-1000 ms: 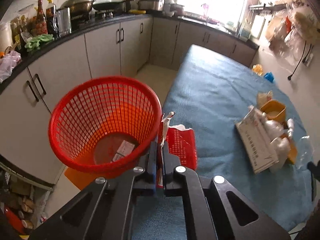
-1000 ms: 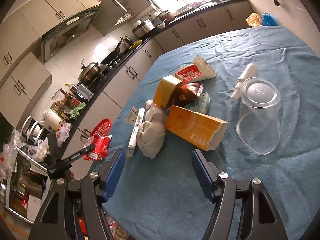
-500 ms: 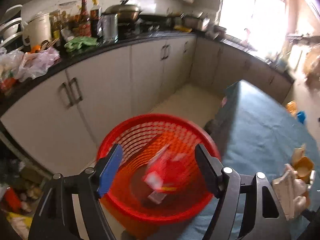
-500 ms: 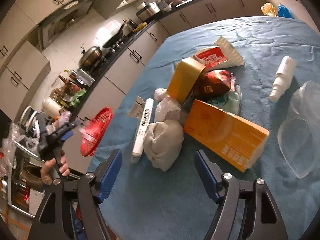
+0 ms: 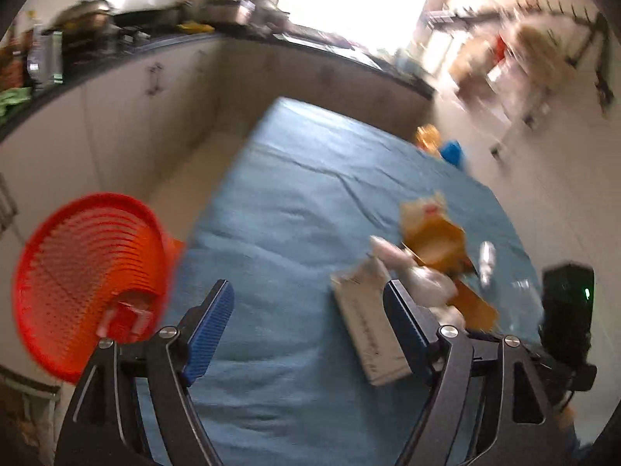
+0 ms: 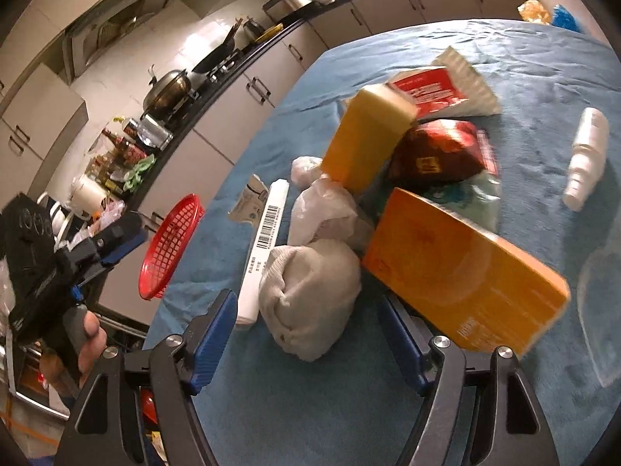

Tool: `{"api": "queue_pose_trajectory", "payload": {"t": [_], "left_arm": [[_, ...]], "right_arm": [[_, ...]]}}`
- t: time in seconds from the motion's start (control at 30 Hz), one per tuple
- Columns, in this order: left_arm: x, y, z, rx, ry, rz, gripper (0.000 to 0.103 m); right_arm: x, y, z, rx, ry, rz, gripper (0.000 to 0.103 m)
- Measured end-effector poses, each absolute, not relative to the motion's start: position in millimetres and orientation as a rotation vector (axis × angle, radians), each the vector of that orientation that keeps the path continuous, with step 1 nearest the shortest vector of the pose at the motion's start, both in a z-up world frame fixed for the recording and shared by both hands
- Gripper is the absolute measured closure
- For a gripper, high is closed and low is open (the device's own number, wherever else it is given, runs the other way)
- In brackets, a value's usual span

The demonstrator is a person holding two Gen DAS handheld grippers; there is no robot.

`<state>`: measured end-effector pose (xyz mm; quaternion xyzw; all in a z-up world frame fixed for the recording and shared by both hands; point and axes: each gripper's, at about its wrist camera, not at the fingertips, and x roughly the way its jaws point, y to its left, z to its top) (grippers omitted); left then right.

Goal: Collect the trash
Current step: 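Grasp the white medicine box with the left tool while the right tool grasps the white cloth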

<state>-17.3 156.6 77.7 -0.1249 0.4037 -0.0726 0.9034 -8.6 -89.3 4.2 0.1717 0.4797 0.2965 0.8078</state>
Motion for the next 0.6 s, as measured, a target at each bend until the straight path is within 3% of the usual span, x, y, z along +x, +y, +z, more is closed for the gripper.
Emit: {"api": "queue_pose_trajectory", "payload": {"t": [0.03, 0.07, 0.6], "left_arm": [[-13.0, 152.4, 74.0, -0.257, 0.852, -0.159, 0.024], [-4.7, 146.0, 67.4, -0.253, 0.889, -0.172, 0.024], [50.2, 127.5, 20.5, -0.342, 1.173, -0.271, 0.018]], "right_arm": [[-7.6, -87.3, 3.7, 0.363, 1.025, 0.633, 0.037], [-5.6, -85.4, 2.0, 0.354, 1.032, 0.637, 0.056], [9.6, -95.7, 2.1, 0.243, 0.934, 0.706, 0.066]]}}
